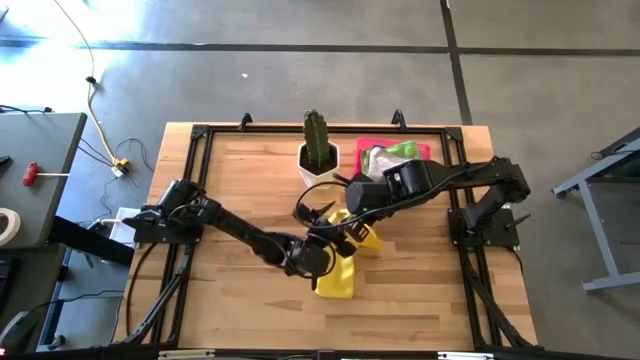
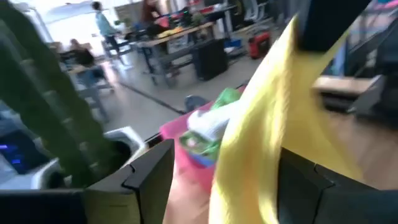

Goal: Fold microfiber towels
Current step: Fold the yellow towel

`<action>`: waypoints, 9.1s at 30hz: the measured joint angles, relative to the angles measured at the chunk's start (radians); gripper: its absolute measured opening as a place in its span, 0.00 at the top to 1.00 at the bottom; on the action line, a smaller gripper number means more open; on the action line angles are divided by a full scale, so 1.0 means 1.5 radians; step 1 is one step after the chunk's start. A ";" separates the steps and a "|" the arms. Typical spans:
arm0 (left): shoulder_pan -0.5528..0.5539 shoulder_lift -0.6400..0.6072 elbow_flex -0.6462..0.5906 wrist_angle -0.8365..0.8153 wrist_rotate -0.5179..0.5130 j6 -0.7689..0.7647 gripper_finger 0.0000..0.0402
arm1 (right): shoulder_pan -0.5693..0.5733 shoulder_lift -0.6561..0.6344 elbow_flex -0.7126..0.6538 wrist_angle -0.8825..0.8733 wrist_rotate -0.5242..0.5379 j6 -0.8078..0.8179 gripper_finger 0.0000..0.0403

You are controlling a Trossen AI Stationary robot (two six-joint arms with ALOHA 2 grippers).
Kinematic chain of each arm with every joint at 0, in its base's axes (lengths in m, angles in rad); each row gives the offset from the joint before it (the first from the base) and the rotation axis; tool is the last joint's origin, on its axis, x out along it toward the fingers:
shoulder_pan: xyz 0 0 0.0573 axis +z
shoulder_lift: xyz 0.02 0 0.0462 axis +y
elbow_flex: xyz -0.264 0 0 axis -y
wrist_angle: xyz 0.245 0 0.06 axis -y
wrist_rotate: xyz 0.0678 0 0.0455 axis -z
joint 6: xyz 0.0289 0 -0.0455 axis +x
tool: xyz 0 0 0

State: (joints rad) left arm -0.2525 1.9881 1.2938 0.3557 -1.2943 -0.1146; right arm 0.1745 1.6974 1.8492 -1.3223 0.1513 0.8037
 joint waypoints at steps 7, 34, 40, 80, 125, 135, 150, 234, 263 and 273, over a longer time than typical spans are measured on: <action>-0.031 0.000 0.000 -0.296 0.027 -0.259 0.46 | 0.000 0.000 0.000 -0.026 0.002 -0.007 1.00; -0.108 0.000 0.000 -0.831 0.449 -0.558 0.48 | 0.000 0.000 0.000 -0.033 0.016 -0.035 1.00; -0.108 0.000 0.000 -0.840 0.472 -0.545 0.59 | 0.000 0.000 0.000 -0.036 0.021 -0.035 1.00; -0.080 -0.198 0.344 -1.275 0.172 -0.044 0.99 | 0.172 0.000 0.000 -0.166 0.625 -0.588 1.00; -0.242 0.025 0.192 -0.909 0.937 -0.258 0.99 | 0.350 0.250 -0.131 0.179 -0.084 -0.207 1.00; -0.186 0.020 0.192 -1.029 0.836 -0.264 0.99 | 0.291 0.137 -0.258 0.195 -0.046 -0.286 1.00; -0.095 0.019 0.145 -1.159 0.671 -0.258 0.99 | 0.090 0.117 -0.376 0.239 0.026 -0.483 1.00; -0.048 -0.062 0.029 -1.054 0.563 -0.120 0.80 | 0.060 -0.206 -0.700 0.610 0.043 -0.124 0.63; -0.090 -0.254 -0.399 -0.469 0.753 -0.273 0.92 | -0.029 -0.100 -0.776 0.709 -0.035 0.295 0.44; -0.090 -0.253 -0.399 -0.443 0.763 -0.258 0.92 | -0.019 -0.072 -0.777 0.759 -0.051 0.274 0.51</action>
State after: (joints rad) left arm -0.3874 1.6081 0.6949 -0.3089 -0.1499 -0.5020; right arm 0.1464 1.5887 0.6838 -0.1839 0.0754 1.2154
